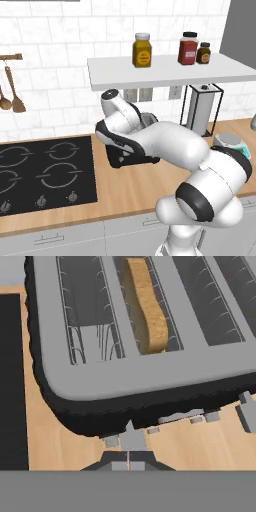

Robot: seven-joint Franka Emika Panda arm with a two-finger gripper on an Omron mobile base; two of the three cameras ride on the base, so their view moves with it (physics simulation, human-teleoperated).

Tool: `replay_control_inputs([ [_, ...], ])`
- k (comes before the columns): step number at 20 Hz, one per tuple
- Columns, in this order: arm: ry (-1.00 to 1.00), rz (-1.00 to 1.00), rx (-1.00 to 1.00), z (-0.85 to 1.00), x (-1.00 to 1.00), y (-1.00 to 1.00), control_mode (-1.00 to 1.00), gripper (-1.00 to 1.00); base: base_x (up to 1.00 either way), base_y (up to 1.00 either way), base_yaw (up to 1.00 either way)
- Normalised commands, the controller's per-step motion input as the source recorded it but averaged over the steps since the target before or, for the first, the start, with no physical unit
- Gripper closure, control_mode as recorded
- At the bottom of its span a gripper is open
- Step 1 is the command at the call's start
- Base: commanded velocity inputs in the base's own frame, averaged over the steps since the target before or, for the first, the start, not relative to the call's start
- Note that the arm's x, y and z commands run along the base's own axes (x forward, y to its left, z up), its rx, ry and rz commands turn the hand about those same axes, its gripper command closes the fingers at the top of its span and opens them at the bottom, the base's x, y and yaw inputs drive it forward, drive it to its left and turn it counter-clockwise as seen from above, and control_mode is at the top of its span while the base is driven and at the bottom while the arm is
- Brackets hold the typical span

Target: Start the toaster. Once the lever pops up, take the bread to the plate on the dining counter.

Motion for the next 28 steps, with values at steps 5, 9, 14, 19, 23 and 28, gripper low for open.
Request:
replay_control_inputs([
  [5,0.00,0.00,-0.03,0.63,-0.12,-0.25,-1.00,1.00,0.00,0.00,0.00],
  [9,-0.10,0.00,-0.11,0.06,-0.05,-0.28,-1.00,1.00,0.00,0.00,0.00],
  [14,-0.07,0.00,-0.05,0.00,0.00,-0.37,-1.00,1.00,0.00,0.00,0.00],
  [19,-0.08,0.05,0.00,0.00,0.00,-0.19,-1.00,1.00,0.00,0.00,0.00],
  [23,0.00,0.05,0.00,0.07,0.00,-0.01,-1.00,1.00,0.00,0.00,0.00],
  [28,-0.06,0.12,0.00,0.00,0.00,0.00,-1.00,-1.00,0.00,0.00,0.00],
])
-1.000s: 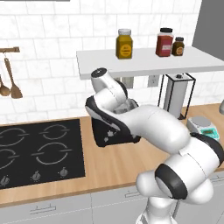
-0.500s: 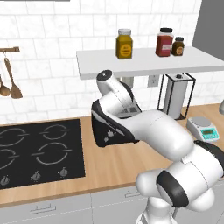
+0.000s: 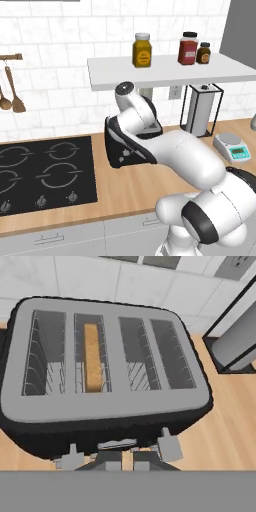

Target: Start the toaster. Once the lever pops up, take the bread to the plate on the dining counter.

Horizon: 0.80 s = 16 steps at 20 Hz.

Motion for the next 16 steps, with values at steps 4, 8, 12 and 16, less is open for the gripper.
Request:
replay_control_inputs([
  [4,-0.08,0.09,0.00,0.01,0.00,0.00,-1.00,-1.00,0.00,0.00,0.00],
  [8,-0.18,0.10,0.00,0.00,0.00,0.00,-1.00,-1.00,0.00,0.00,0.00],
  [12,-0.20,0.05,0.00,0.01,0.00,0.00,-1.00,-1.00,0.00,0.00,0.00],
  [16,-0.08,0.03,0.00,0.09,0.00,0.00,-1.00,-1.00,0.00,0.00,0.00],
])
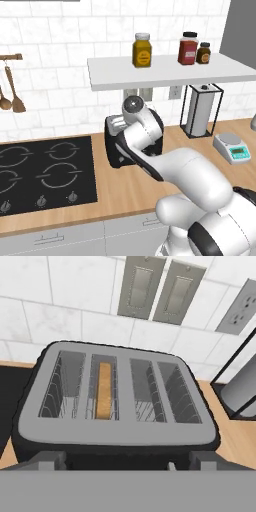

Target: Start the toaster. Once the lever pops up, take the bread to the plate on the dining counter.

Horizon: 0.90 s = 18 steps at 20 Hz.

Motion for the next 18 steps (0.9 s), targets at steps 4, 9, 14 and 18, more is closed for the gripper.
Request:
replay_control_inputs([
  [4,0.00,0.00,0.00,0.02,0.00,0.00,-1.00,-1.00,0.00,0.00,0.00],
  [9,0.00,0.00,0.00,0.00,0.00,0.00,-1.00,-1.00,0.00,0.00,0.00],
  [14,0.00,0.00,0.00,0.00,0.00,0.00,-1.00,-1.00,0.00,0.00,0.00],
  [18,0.00,0.00,0.00,0.00,0.00,0.00,-1.00,-1.00,0.00,0.00,0.00],
])
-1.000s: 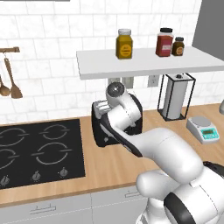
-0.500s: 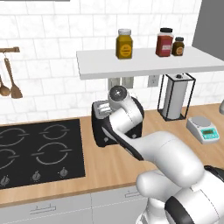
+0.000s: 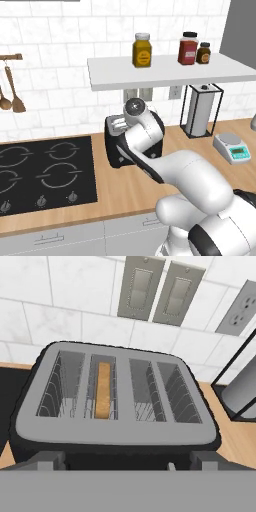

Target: Start the toaster. Once the lever pops up, take the bread to the plate on the dining counter.

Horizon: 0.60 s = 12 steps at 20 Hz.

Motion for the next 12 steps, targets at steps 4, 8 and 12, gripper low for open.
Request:
replay_control_inputs([
  [4,0.00,0.00,0.00,0.00,0.00,0.00,-1.00,-1.00,0.00,0.00,0.00],
  [8,0.00,0.00,0.00,0.00,0.00,0.00,-1.00,-1.00,0.00,0.00,0.00],
  [12,0.00,0.00,0.00,0.00,0.00,0.00,-1.00,-1.00,0.00,0.00,0.00],
])
